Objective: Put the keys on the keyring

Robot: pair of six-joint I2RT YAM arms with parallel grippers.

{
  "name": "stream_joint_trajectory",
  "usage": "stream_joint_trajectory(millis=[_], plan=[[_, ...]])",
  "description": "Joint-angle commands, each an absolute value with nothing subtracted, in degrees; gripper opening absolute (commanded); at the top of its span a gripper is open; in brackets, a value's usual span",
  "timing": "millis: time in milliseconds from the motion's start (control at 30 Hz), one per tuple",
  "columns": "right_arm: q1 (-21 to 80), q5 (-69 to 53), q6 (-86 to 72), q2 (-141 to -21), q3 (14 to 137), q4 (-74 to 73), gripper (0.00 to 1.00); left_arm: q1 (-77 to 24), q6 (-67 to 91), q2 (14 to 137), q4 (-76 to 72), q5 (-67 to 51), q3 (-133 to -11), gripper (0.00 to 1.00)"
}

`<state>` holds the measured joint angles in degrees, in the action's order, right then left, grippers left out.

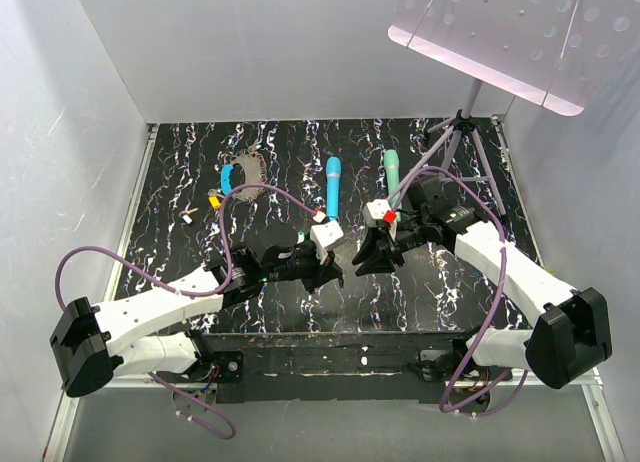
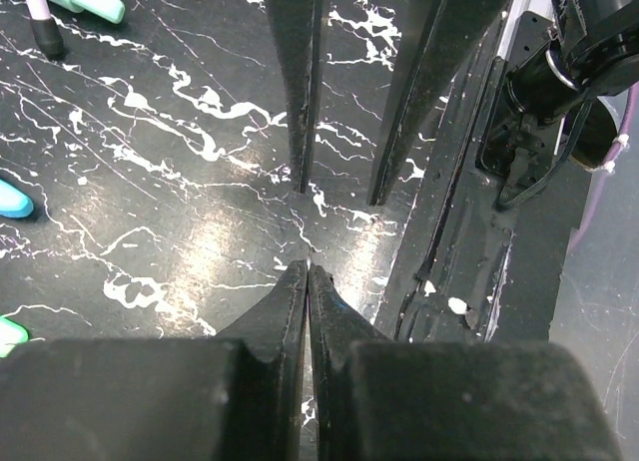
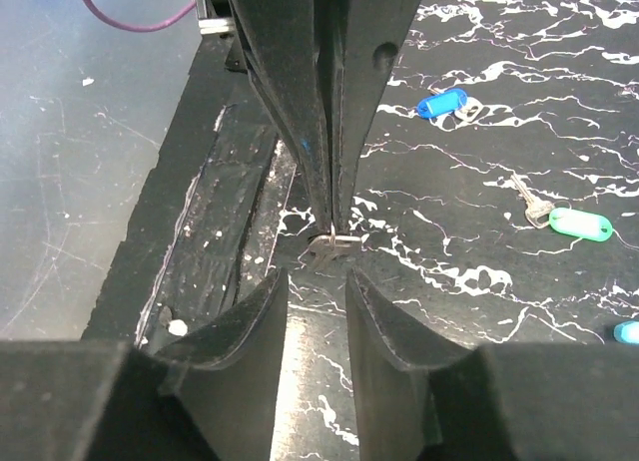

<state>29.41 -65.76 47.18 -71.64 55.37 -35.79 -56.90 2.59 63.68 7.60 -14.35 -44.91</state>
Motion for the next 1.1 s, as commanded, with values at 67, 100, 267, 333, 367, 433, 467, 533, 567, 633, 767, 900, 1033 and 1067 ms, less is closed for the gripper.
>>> stream_joint_trajectory(millis=[67, 100, 267, 333, 367, 433, 467, 533, 567, 633, 767, 900, 1033, 1067], plan=[[31.0, -66.9, 45.1, -72.3, 55.5, -32.5, 0.34, -57.3, 4.6, 61.0, 3.7, -13.8, -43.5, 0.00], [31.3, -66.7, 44.7, -72.4, 55.3, -32.3, 0.34, -57.3, 4.7, 60.7, 3.3, -13.7, -43.3, 0.00], [31.7, -66.1, 42.9, -72.6, 54.4, -30.3, 0.34, -57.3, 5.6, 60.0, 1.6, -13.5, -42.4, 0.00], [31.8, -65.9, 42.2, -72.6, 54.2, -29.7, 0.34, -57.3, 6.0, 59.8, 1.1, -13.5, -42.0, 0.00], [31.8, -65.9, 42.0, -72.6, 54.3, -29.4, 0.34, -57.3, 6.2, 59.7, 1.0, -13.6, -42.1, 0.00], [32.0, -65.9, 41.5, -72.7, 54.3, -29.3, 0.34, -57.3, 6.4, 59.5, 0.6, -13.5, -41.9, 0.00], [32.1, -66.0, 41.3, -72.6, 54.2, -29.2, 0.34, -57.3, 6.5, 59.3, 0.4, -13.5, -41.8, 0.00], [32.2, -66.3, 40.8, -72.6, 54.3, -28.9, 0.34, -57.4, 6.7, 59.2, 0.4, -13.5, -41.7, 0.00], [32.3, -66.5, 40.6, -72.6, 54.3, -28.9, 0.33, -57.3, 6.9, 59.2, 0.4, -13.5, -41.6, 0.00], [32.3, -67.1, 40.4, -72.6, 54.5, -28.9, 0.31, -57.3, 7.0, 59.2, 0.4, -13.4, -41.5, 0.00], [32.5, -67.5, 40.0, -72.6, 54.3, -28.7, 0.27, -57.3, 7.4, 59.3, -1.4, -13.4, -41.4, 0.00], [32.5, -67.7, 39.2, -72.5, 54.4, -28.3, 0.21, -57.3, 7.6, 59.2, -1.6, -13.2, -41.3, 0.00], [32.8, -67.4, 38.7, -72.5, 54.1, -27.9, 0.15, -57.3, 8.0, 59.0, -1.9, -12.7, -41.1, 0.00], [32.9, -67.4, 38.6, -72.5, 54.1, -27.9, 0.13, -57.3, 8.1, 58.9, -2.0, -12.7, -41.1, 0.00]])
